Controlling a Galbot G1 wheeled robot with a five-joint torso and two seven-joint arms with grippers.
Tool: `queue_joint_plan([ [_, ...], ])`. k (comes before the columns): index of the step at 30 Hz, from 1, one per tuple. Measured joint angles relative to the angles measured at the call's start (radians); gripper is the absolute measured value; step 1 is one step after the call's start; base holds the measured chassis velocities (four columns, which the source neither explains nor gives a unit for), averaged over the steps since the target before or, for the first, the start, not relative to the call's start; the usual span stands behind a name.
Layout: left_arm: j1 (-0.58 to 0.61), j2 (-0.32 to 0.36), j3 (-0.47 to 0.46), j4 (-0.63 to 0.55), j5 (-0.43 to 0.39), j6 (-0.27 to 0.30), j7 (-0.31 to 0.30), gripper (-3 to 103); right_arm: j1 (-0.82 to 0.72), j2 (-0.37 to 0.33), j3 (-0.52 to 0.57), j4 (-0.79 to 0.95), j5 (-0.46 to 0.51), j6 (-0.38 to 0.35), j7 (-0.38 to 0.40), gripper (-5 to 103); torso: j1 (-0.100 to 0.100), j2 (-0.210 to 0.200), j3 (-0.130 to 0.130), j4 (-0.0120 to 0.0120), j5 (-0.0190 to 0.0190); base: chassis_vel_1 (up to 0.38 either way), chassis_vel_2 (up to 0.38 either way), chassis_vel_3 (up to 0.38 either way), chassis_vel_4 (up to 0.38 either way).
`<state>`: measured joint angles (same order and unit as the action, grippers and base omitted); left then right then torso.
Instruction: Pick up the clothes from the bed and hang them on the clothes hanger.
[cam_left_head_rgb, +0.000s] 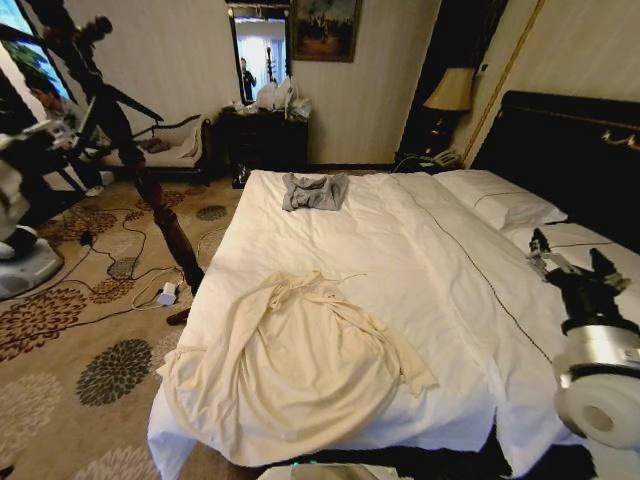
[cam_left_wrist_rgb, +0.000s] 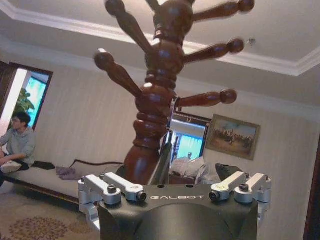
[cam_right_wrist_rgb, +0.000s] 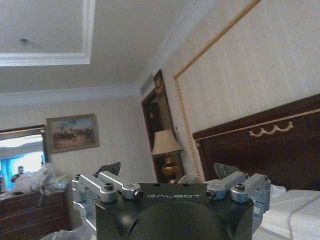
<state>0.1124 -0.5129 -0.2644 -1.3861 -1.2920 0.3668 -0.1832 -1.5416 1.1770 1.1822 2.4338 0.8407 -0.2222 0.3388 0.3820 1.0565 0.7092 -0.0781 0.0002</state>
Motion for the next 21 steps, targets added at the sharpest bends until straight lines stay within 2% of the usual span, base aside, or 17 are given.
queue_joint_plan([
  [2, -0.115, -0.035, 0.083, 0.073, 0.034, 0.032, -0.003, 100, -0.005, 0.007, 0.000, -0.005, -0.009, 0.001, 0.000, 100, 0.000, 0.000, 0.000, -0.0004, -0.0002, 0.000, 0.000, 0.000, 0.000],
  [3, -0.115, -0.035, 0.083, 0.073, 0.034, 0.032, -0.003, 100, -0.005, 0.007, 0.000, -0.005, -0.009, 0.001, 0.000, 100, 0.000, 0.000, 0.000, -0.0004, -0.0002, 0.000, 0.000, 0.000, 0.000],
  [6, -0.228, -0.068, 0.157, 0.146, 0.109, 0.160, -0.039, 100, -0.011, 0.022, -0.003, -0.019, -0.029, 0.001, 0.003, 100, 0.000, 0.000, 0.000, 0.0002, 0.0001, 0.000, 0.000, 0.000, 0.000],
  [7, -0.228, -0.068, 0.157, 0.146, 0.109, 0.160, -0.039, 100, -0.011, 0.022, -0.003, -0.019, -0.029, 0.001, 0.003, 100, 0.000, 0.000, 0.000, 0.0002, 0.0001, 0.000, 0.000, 0.000, 0.000],
  [10, -0.280, -0.086, 0.182, 0.180, 0.145, 0.239, -0.066, 100, -0.010, 0.039, -0.011, -0.029, -0.042, 0.001, 0.011, 100, 0.000, 0.000, 0.000, 0.0008, -0.0002, 0.000, 0.000, 0.000, 0.000],
  [14, -0.308, -0.097, 0.206, 0.193, 0.146, 0.303, -0.080, 100, -0.006, 0.051, -0.026, -0.040, -0.062, -0.003, 0.022, 100, 0.000, 0.000, 0.000, 0.0005, 0.0000, 0.000, 0.000, 0.000, 0.000],
  [15, -0.308, -0.097, 0.206, 0.193, 0.146, 0.303, -0.080, 100, -0.006, 0.051, -0.026, -0.040, -0.062, -0.003, 0.022, 100, 0.000, 0.000, 0.000, 0.0005, 0.0000, 0.000, 0.000, 0.000, 0.000],
  [18, -0.309, -0.107, 0.210, 0.192, 0.110, 0.361, -0.122, 101, -0.003, 0.060, -0.036, -0.045, -0.073, -0.006, 0.028, 100, 0.000, 0.000, 0.000, 0.0001, -0.0002, 0.000, 0.000, 0.000, 0.000],
  [21, -0.300, -0.108, 0.208, 0.177, 0.086, 0.374, -0.143, 98, -0.004, 0.061, -0.037, -0.046, -0.076, -0.006, 0.030, 100, 0.000, 0.000, 0.000, 0.0006, -0.0004, 0.000, 0.000, 0.000, 0.000],
])
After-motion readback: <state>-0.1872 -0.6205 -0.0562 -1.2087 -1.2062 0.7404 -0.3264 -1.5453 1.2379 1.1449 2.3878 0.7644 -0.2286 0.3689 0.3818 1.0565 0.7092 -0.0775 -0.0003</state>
